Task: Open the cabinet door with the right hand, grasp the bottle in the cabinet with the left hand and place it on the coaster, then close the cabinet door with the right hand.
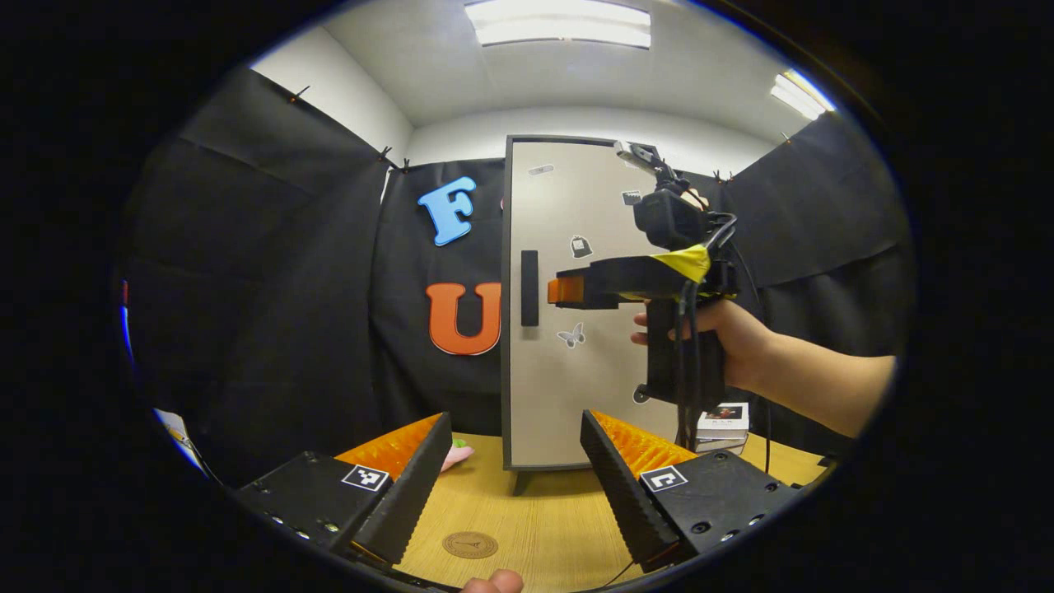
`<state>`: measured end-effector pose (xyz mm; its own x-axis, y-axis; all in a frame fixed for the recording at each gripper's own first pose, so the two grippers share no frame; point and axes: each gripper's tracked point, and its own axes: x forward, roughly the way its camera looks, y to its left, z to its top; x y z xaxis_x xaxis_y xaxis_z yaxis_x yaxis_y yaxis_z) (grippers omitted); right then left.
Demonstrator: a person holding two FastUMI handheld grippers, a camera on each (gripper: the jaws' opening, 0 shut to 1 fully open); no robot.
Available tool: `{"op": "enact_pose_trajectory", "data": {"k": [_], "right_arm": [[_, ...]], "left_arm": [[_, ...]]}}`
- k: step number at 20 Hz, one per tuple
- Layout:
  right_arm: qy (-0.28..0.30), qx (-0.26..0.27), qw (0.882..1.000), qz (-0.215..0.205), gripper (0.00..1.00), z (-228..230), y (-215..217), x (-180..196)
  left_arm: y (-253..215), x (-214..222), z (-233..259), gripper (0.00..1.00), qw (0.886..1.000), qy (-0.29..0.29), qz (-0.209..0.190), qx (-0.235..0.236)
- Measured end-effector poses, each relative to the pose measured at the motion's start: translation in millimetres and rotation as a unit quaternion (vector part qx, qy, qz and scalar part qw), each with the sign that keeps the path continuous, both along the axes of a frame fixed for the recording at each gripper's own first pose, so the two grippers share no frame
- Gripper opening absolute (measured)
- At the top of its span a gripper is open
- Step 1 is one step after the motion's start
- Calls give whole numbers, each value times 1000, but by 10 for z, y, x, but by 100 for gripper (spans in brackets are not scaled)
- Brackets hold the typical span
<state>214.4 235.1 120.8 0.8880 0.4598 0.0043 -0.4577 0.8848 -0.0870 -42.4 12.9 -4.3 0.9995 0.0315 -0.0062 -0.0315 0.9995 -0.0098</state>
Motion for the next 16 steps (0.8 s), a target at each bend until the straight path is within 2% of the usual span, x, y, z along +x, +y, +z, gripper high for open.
{"op": "enact_pose_trajectory", "data": {"k": [1, 2, 3, 5, 6, 7, 8, 10, 16], "right_arm": [[3, -2, 1000, -2, 99, 7, 62, 91], [6, -3, 1000, -4, 94, 15, 123, 184], [10, -2, 1000, -7, 99, 15, 173, 268], [19, 0, 1000, -16, 99, 8, 256, 403], [24, -5, 1000, -14, 94, -4, 311, 460], [26, -11, 999, -15, 94, -13, 351, 517], [26, -17, 999, -17, 99, -23, 379, 556], [25, -20, 999, -20, 97, -16, 434, 611], [32, -7, 999, -20, 82, 23, 567, 736]], "left_arm": [[6, -11, 11, 95, 1000, -1, 1, -3], [26, -19, 22, 95, 1000, -3, 3, -2], [54, -10, 22, 95, 1000, -4, 5, 0], [134, -17, 5, 95, 1000, -4, 13, 4], [167, -12, -10, 95, 1000, -2, 16, 4], [192, -3, -19, 95, 1000, -1, 18, 3], [213, -6, -32, 95, 1000, 1, 21, 1], [259, -3, -43, 95, 1000, 2, 26, -1], [356, 29, -57, 95, 999, 3, 34, -2]]}}
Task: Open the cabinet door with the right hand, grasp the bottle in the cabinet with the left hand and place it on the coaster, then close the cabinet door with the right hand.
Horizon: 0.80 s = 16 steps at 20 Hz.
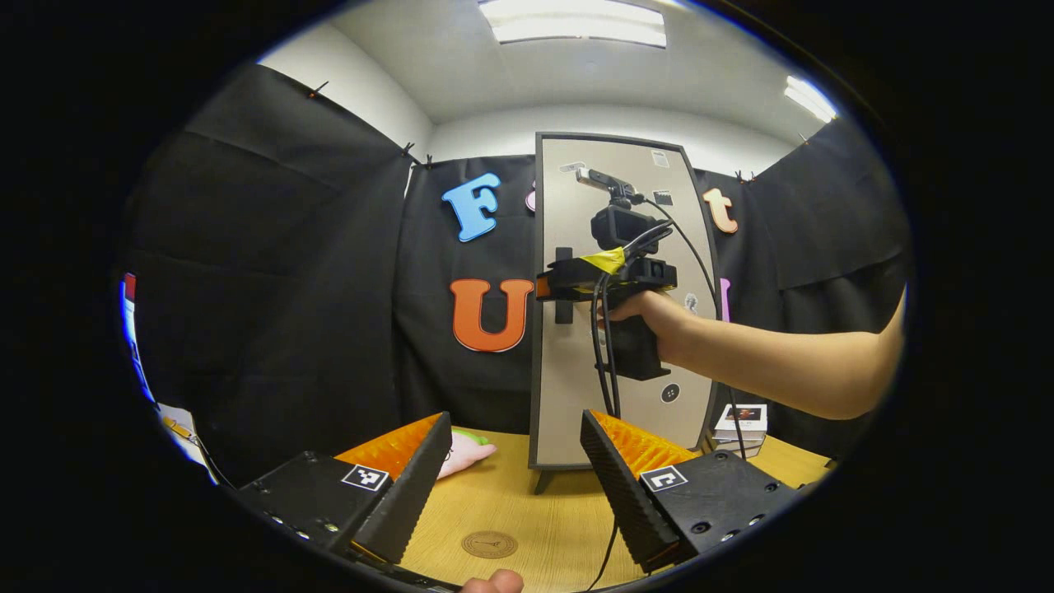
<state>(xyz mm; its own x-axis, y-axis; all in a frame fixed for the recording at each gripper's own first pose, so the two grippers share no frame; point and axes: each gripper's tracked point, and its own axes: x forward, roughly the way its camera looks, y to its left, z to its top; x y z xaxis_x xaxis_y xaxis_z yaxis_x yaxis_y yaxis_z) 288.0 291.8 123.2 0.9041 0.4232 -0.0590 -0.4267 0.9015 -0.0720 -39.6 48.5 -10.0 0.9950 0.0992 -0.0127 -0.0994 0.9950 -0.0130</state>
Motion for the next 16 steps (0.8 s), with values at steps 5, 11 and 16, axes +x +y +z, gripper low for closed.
{"op": "enact_pose_trajectory", "data": {"k": [5, 11, 16], "right_arm": [[-8, -9, 1000, -15, 53, -1, -1, 51], [-7, -3, 1000, -23, 28, -5, -74, 76], [-9, 5, 1000, -2, 18, -7, -81, 43]], "left_arm": [[73, 3, -10, 95, 1000, 2, 7, 0], [46, 12, -20, 95, 1000, 3, 1, -4], [31, -1, 12, 95, 1000, -1, -2, -7]]}}
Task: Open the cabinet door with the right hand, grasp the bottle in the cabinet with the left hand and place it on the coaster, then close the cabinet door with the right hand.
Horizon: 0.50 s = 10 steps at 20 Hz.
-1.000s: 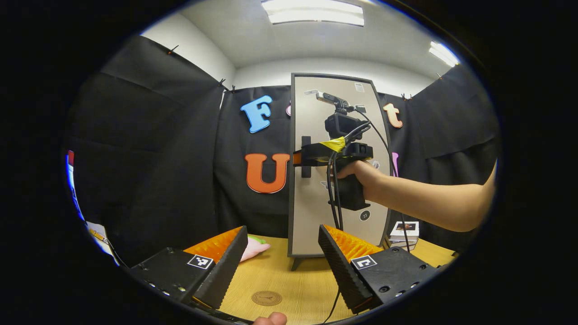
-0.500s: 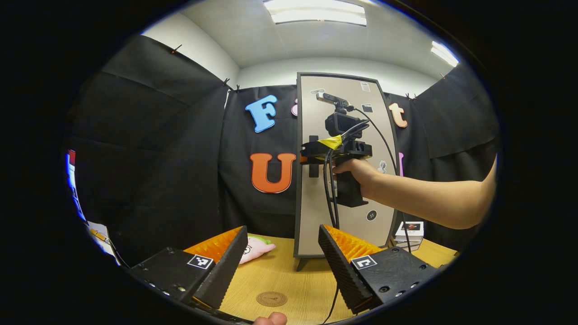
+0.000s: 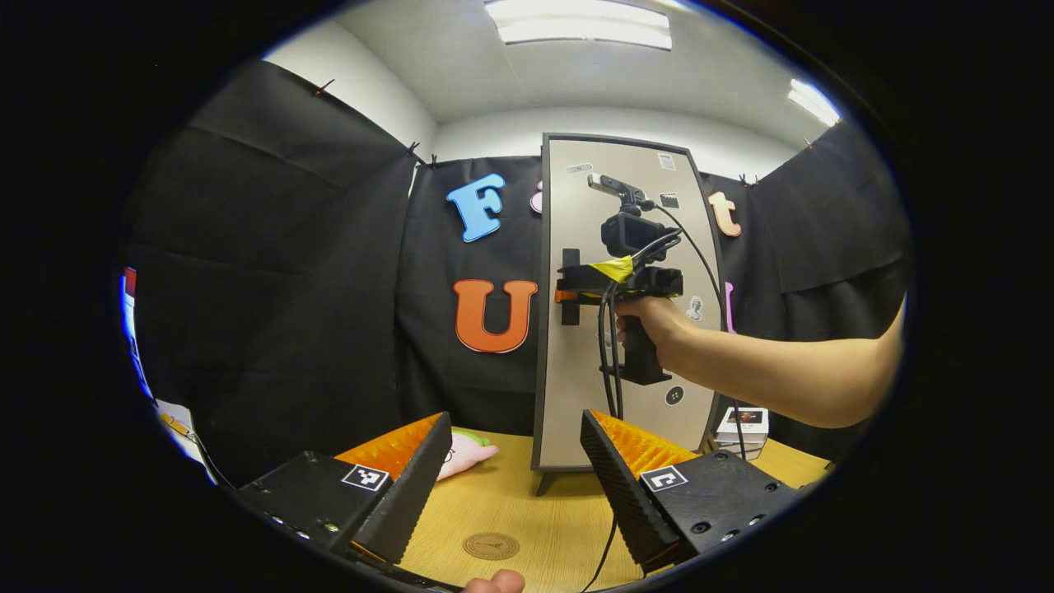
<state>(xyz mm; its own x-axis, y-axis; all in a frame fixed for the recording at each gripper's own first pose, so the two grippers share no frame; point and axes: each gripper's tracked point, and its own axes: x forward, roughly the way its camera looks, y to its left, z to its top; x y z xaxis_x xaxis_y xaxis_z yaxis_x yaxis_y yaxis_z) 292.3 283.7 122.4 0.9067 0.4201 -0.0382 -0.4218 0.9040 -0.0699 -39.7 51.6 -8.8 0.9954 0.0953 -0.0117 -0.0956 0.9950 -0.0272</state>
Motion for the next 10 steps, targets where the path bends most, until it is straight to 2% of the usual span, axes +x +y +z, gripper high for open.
{"op": "enact_pose_trajectory", "data": {"k": [4, 10], "right_arm": [[-7, 11, 1000, 3, 18, 4, -16, -161], [-20, 16, 999, 47, 18, 59, -154, -805]], "left_arm": [[56, -36, -3, 95, 1000, 2, 8, 6], [220, -67, -7, 95, 1000, 2, 26, 8]]}}
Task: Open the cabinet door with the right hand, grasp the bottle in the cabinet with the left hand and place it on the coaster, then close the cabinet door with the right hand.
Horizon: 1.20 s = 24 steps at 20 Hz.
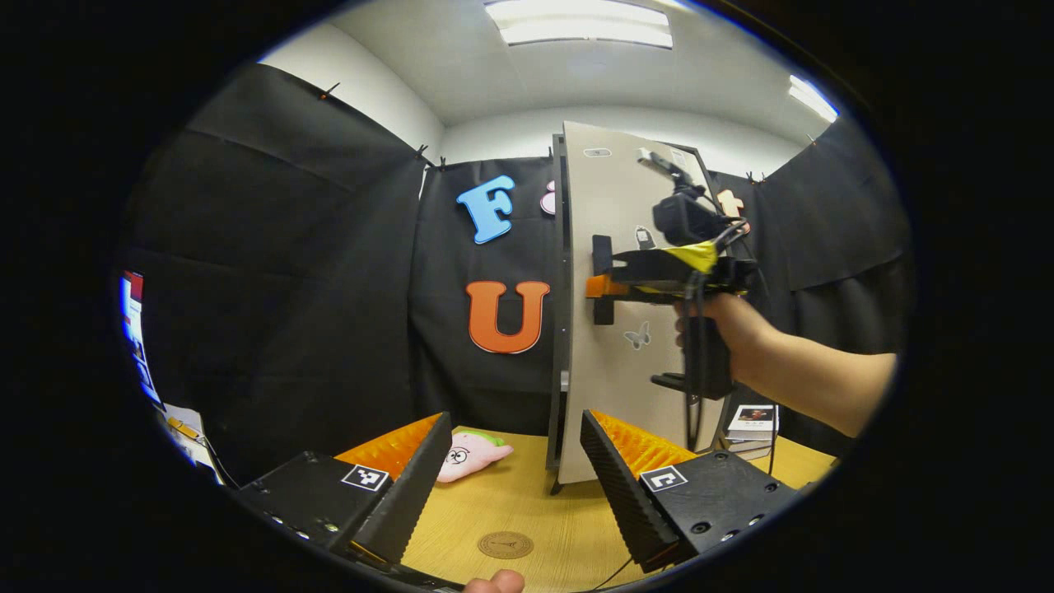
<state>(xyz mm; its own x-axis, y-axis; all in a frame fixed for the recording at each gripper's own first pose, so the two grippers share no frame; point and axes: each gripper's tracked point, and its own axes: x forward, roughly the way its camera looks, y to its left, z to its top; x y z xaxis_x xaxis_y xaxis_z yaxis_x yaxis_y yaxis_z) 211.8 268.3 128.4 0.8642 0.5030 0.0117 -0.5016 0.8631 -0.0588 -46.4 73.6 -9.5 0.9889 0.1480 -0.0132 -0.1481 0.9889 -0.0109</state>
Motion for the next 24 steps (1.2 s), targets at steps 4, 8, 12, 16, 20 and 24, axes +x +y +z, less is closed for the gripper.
{"op": "enact_pose_trajectory", "data": {"k": [4, 8, 12, 16, 20, 24], "right_arm": [[0, -2, 1000, 19, 18, 8, -139, -312], [3, -8, 999, 31, 18, 39, -368, -625], [5, -1, 999, 36, 18, 54, -623, -828], [-6, -11, 1000, 20, 18, 53, -863, -1017], [-7, -17, 1000, -8, 17, 58, -1134, -1176], [-12, -13, 999, -46, 17, 73, -1394, -1241]], "left_arm": [[45, -2, -7, 95, 1000, 3, 3, 2], [1, 36, 16, 95, 1000, -3, -3, 1], [-210, 10, 61, 95, 1000, -6, -21, -1], [-409, 32, 50, 95, 999, -6, -42, 1], [-647, 43, 54, 95, 998, -5, -66, 8], [-843, 79, 56, 95, 996, -7, -85, 17]]}}
